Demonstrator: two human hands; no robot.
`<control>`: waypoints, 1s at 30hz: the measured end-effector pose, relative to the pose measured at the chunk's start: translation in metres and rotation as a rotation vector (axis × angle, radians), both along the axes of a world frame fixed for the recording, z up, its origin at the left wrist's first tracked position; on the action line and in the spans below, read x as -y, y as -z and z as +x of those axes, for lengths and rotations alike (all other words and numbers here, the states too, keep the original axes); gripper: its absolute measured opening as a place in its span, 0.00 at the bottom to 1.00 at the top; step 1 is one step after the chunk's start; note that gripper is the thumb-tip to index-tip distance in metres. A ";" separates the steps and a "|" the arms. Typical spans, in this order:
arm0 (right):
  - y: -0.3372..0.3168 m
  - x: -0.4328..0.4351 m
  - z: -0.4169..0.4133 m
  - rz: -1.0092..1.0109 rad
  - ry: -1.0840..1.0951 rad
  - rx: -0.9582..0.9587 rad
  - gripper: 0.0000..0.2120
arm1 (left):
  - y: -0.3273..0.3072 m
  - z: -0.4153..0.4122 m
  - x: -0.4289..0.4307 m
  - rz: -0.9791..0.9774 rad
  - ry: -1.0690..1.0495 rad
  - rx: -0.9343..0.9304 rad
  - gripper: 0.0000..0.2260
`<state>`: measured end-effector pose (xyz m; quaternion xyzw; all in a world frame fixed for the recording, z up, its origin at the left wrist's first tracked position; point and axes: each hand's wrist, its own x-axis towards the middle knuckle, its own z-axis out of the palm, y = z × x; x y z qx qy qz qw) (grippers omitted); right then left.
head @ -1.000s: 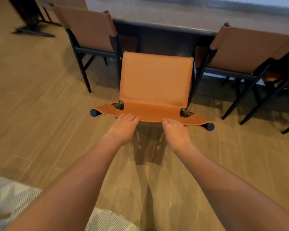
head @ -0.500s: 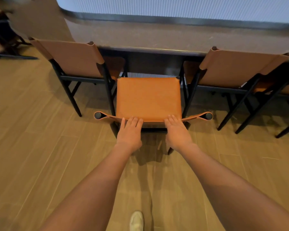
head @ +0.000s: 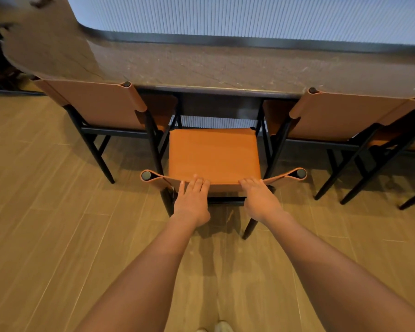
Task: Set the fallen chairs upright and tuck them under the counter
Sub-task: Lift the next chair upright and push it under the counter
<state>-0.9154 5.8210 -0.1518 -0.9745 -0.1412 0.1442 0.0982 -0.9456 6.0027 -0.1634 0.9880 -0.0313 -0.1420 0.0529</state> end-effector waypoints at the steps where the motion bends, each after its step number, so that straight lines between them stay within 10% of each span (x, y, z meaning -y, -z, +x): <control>1: 0.000 -0.001 0.004 -0.009 -0.003 -0.020 0.28 | 0.001 0.004 -0.001 -0.016 -0.007 -0.006 0.37; 26: 0.002 -0.005 0.072 0.024 0.005 -0.110 0.30 | 0.001 0.067 -0.005 -0.134 -0.095 -0.061 0.38; 30: -0.004 0.000 0.073 0.304 0.127 -0.214 0.27 | -0.004 0.067 -0.008 -0.389 -0.171 -0.065 0.34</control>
